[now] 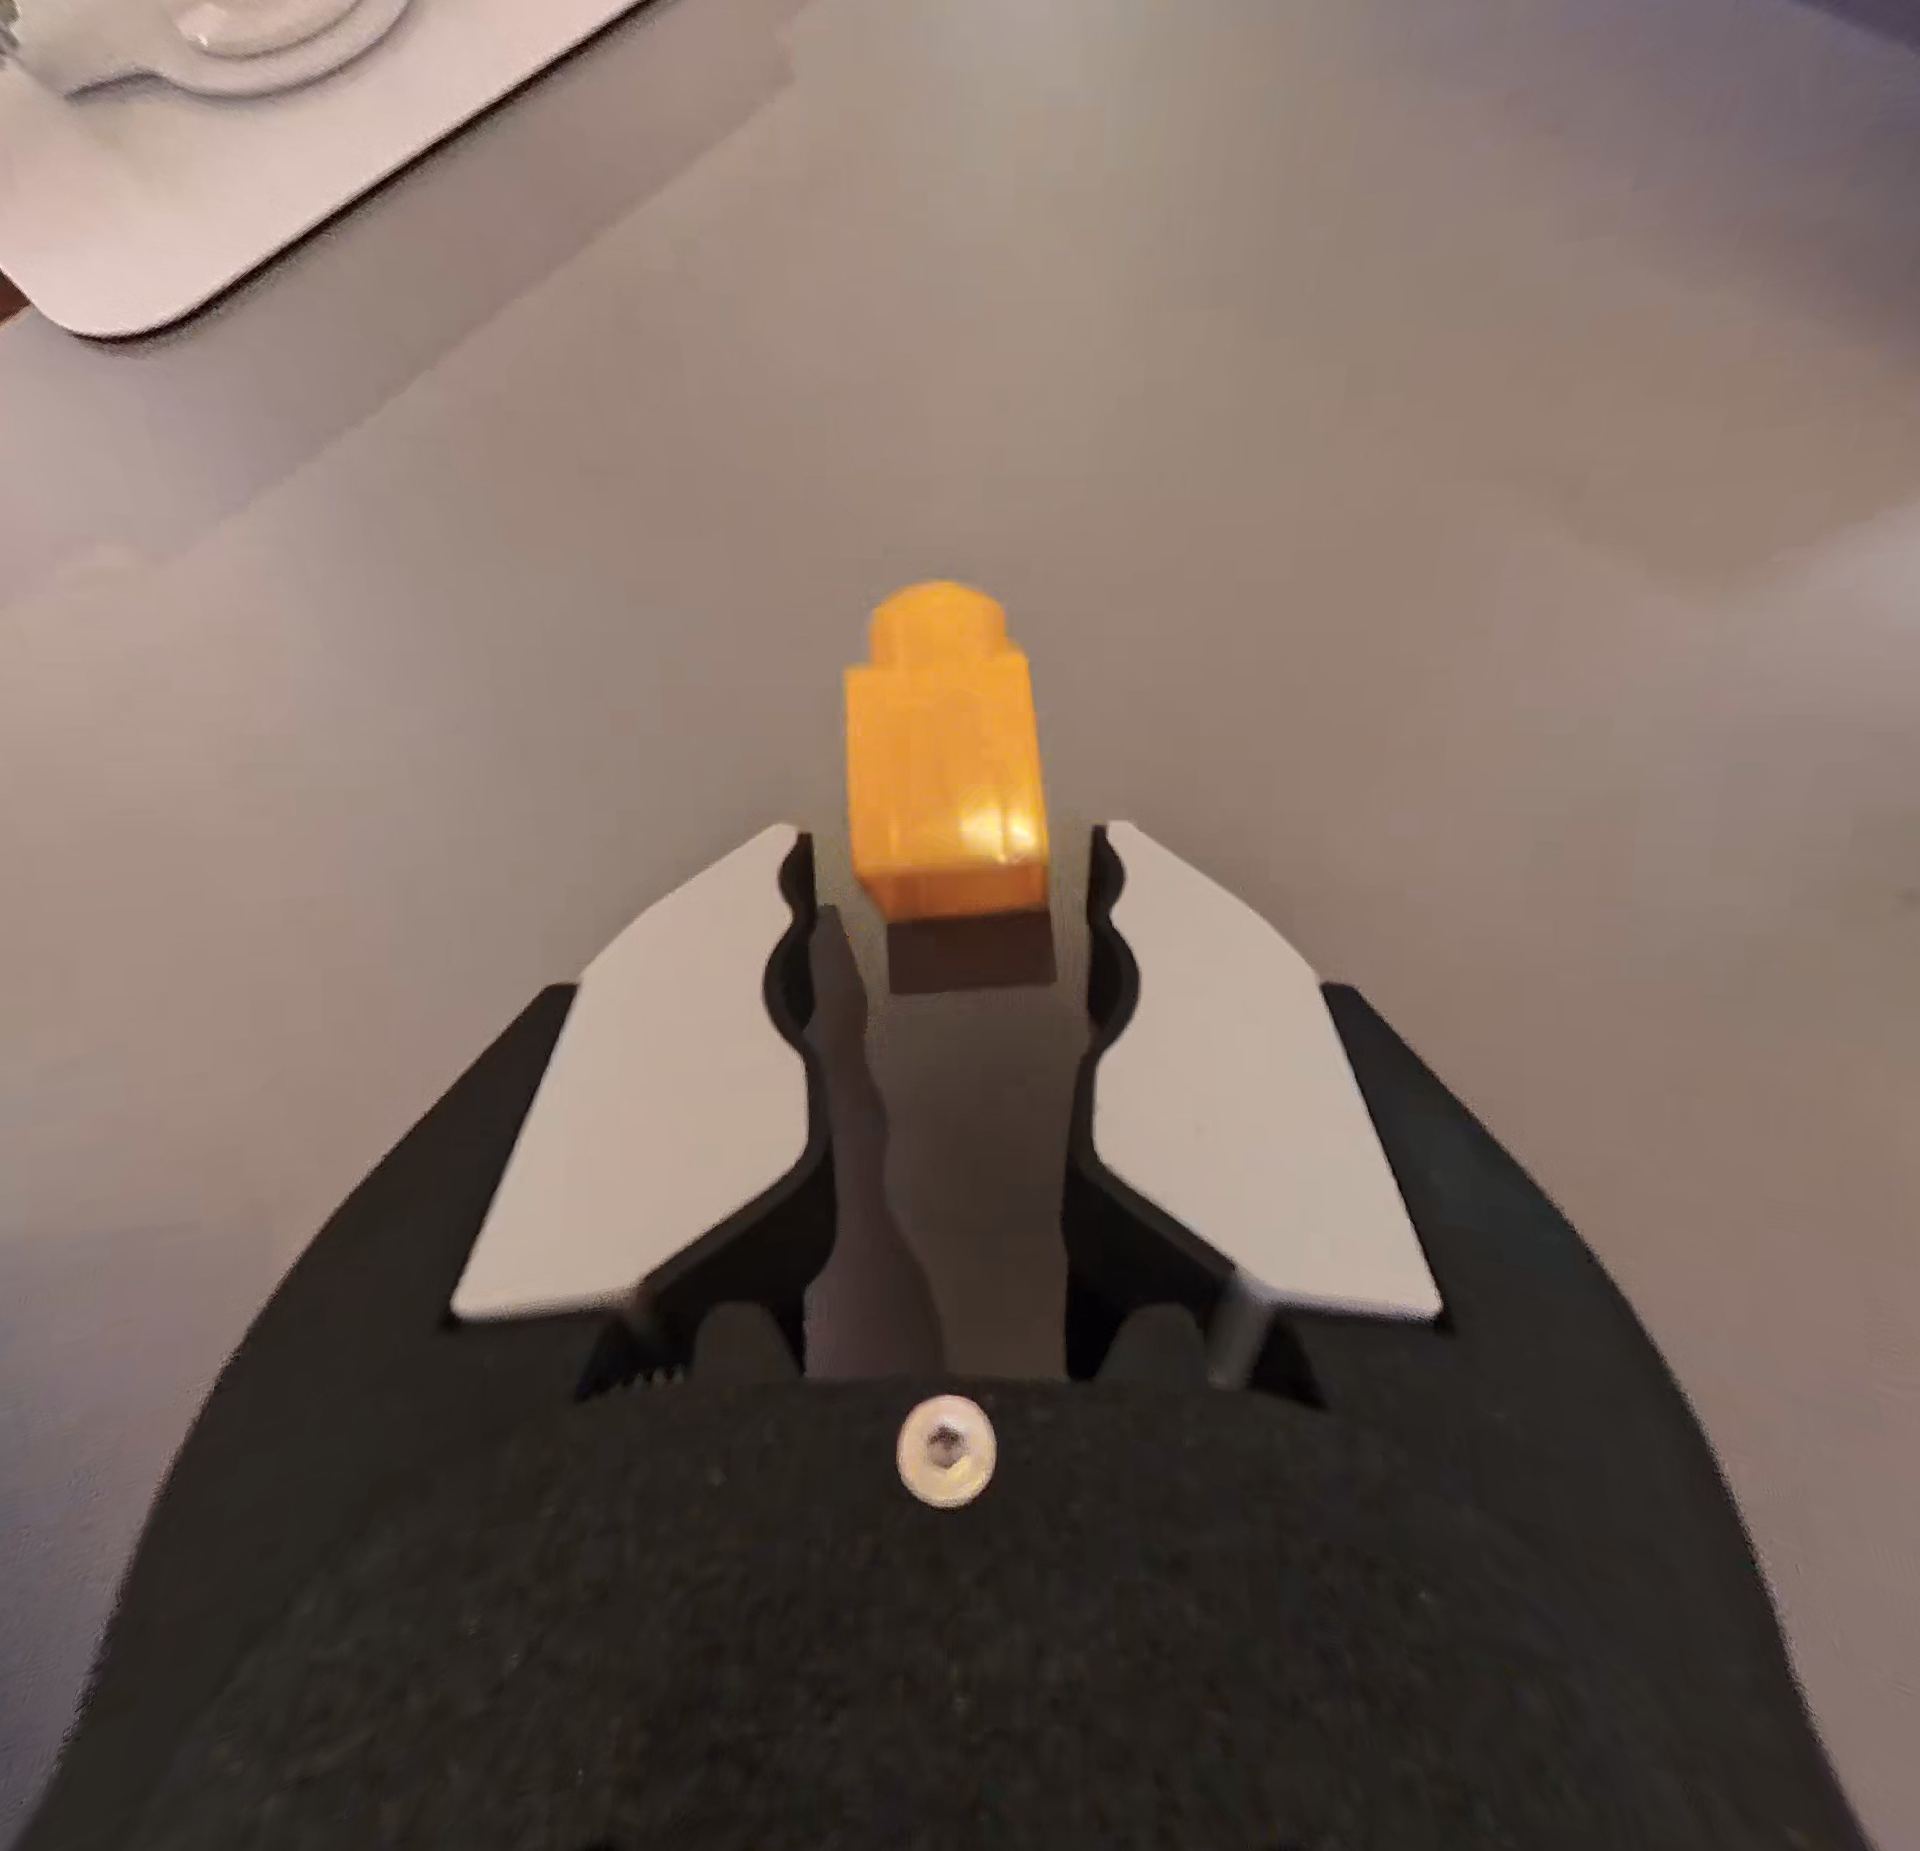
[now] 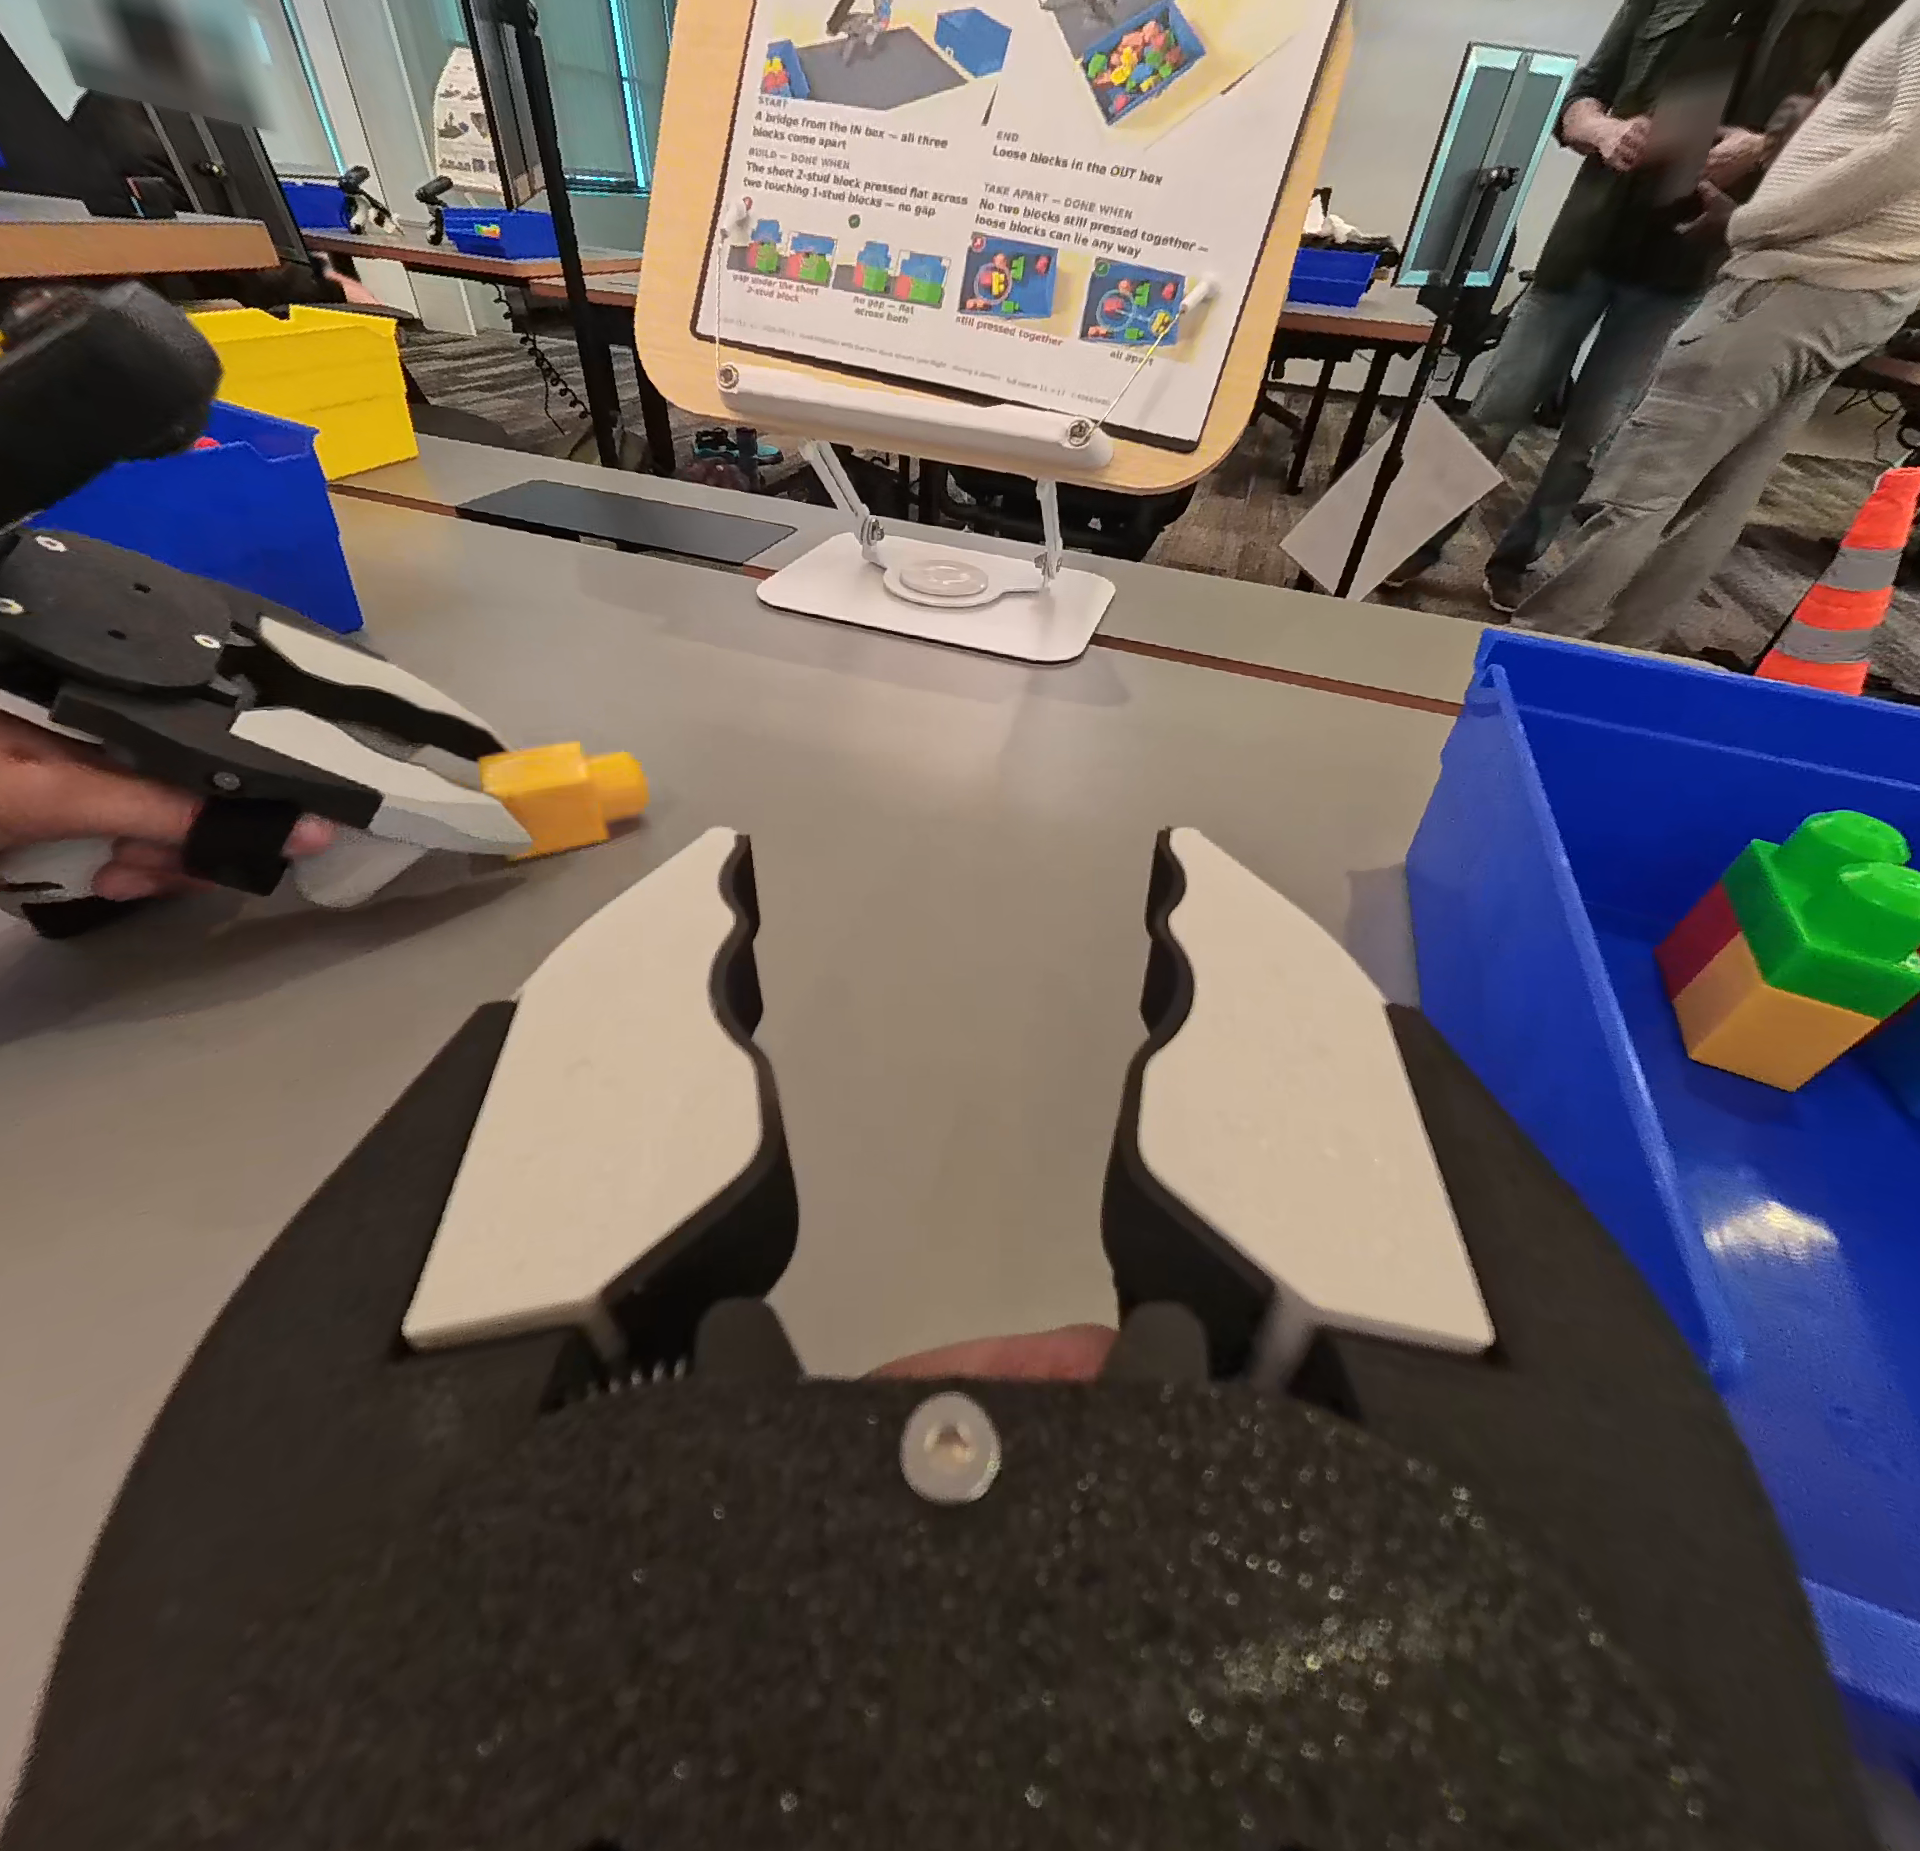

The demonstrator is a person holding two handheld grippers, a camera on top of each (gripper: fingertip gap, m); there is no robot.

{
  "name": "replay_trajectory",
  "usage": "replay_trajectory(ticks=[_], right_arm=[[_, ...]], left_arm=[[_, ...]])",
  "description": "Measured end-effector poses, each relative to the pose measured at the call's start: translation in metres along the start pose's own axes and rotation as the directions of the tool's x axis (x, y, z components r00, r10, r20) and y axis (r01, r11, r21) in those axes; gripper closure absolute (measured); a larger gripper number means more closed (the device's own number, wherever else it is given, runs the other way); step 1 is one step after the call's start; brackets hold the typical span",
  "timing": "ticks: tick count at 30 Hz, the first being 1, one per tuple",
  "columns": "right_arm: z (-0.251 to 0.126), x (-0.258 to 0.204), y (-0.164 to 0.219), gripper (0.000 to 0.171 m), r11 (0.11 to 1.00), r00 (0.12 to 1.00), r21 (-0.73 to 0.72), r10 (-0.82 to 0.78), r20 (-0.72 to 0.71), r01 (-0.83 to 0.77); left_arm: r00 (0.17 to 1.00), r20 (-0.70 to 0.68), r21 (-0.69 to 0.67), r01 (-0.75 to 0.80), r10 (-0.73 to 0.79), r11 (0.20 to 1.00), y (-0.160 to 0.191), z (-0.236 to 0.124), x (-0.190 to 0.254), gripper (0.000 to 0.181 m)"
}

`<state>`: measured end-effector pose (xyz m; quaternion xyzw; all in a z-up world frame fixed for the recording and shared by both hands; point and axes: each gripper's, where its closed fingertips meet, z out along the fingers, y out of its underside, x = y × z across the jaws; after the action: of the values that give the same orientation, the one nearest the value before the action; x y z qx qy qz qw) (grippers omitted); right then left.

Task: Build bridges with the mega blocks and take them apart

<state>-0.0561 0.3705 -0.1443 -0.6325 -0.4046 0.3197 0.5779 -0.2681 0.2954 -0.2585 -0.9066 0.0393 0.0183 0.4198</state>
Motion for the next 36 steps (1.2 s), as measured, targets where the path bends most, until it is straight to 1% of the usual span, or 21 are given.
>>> replay_trajectory(ticks=[3, 6, 7, 9, 11, 12, 15, 17, 20, 23, 25, 29, 31, 33, 35, 36], right_arm=[[-0.001, 0.0, -0.001, 0.099, 1.0, 1.0, 0.001, -0.001, 0.0, 0.001], [0.0, -0.001, -0.001, 0.099, 1.0, 1.0, -0.001, 0.0, 0.004, 0.0], [0.0, -0.002, -0.001, 0.099, 1.0, 1.0, 0.0, -0.002, 0.004, 0.002], [0.001, -0.003, -0.001, 0.099, 1.0, 1.0, -0.003, -0.004, 0.007, 0.004], [0.003, -0.005, 0.002, 0.1, 1.0, 1.0, -0.012, 0.002, 0.015, -0.002], [0.005, -0.006, 0.003, 0.1, 1.0, 1.0, -0.016, 0.008, 0.022, -0.008], [0.009, -0.011, 0.008, 0.099, 0.999, 0.999, -0.037, 0.024, 0.048, -0.022], [0.011, -0.013, 0.011, 0.098, 0.999, 0.999, -0.048, 0.013, 0.051, -0.011], [0.012, -0.017, 0.012, 0.098, 0.998, 0.998, -0.057, -0.003, 0.056, 0.006], [0.012, -0.022, 0.012, 0.098, 0.998, 0.998, -0.057, -0.006, 0.062, 0.01], [0.012, -0.026, 0.012, 0.098, 0.998, 0.998, -0.057, -0.006, 0.068, 0.009], [0.014, -0.034, 0.014, 0.098, 0.998, 0.996, -0.064, -0.011, 0.084, 0.017], [0.014, -0.036, 0.014, 0.098, 0.998, 0.996, -0.064, -0.017, 0.085, 0.023], [0.014, -0.037, 0.014, 0.098, 0.998, 0.996, -0.061, -0.014, 0.089, 0.02], [0.015, -0.037, 0.014, 0.098, 0.998, 0.995, -0.06, -0.011, 0.096, 0.017], [0.016, -0.036, 0.014, 0.098, 0.998, 0.995, -0.06, -0.011, 0.098, 0.017]], left_arm=[[1.0, 0.009, 0.004, -0.011, 0.011, 1.0, 0.003, -0.005, 0.002, 0.131], [1.0, 0.002, 0.049, 0.009, -0.009, 0.999, 0.0, -0.02, 0.006, 0.127], [0.999, 0.029, 0.076, 0.018, -0.02, 0.997, -0.004, -0.032, 0.003, 0.126], [0.994, 0.09, 0.188, 0.043, -0.06, 0.981, -0.016, -0.066, 0.0, 0.125], [0.981, 0.145, 0.333, 0.073, -0.128, 0.94, -0.029, -0.108, 0.001, 0.123], [0.969, 0.18, 0.39, 0.087, -0.168, 0.917, -0.03, -0.128, 0.002, 0.123], [0.92, 0.271, 0.525, 0.107, -0.285, 0.844, -0.018, -0.172, 0.013, 0.118], [0.895, 0.293, 0.575, 0.117, -0.337, 0.81, -0.004, -0.186, 0.027, 0.114], [0.856, 0.347, 0.569, 0.133, -0.384, 0.812, 0.02, -0.191, 0.04, 0.101], [0.85, 0.347, 0.573, 0.143, -0.397, 0.807, 0.031, -0.192, 0.05, 0.102], [0.848, 0.351, 0.556, 0.153, -0.398, 0.817, 0.036, -0.192, 0.051, 0.103], [0.844, 0.364, 0.52, 0.168, -0.395, 0.838, 0.044, -0.201, 0.043, 0.105], [0.834, 0.416, 0.487, 0.132, -0.362, 0.864, 0.046, -0.219, 0.026, 0.106], [0.826, 0.467, 0.432, 0.098, -0.316, 0.896, 0.046, -0.245, -0.003, 0.108], [0.835, 0.458, 0.359, 0.14, -0.304, 0.923, 0.047, -0.265, -0.042, 0.106], [0.847, 0.43, 0.327, 0.176, -0.312, 0.929, 0.046, -0.27, -0.062, 0.104]])
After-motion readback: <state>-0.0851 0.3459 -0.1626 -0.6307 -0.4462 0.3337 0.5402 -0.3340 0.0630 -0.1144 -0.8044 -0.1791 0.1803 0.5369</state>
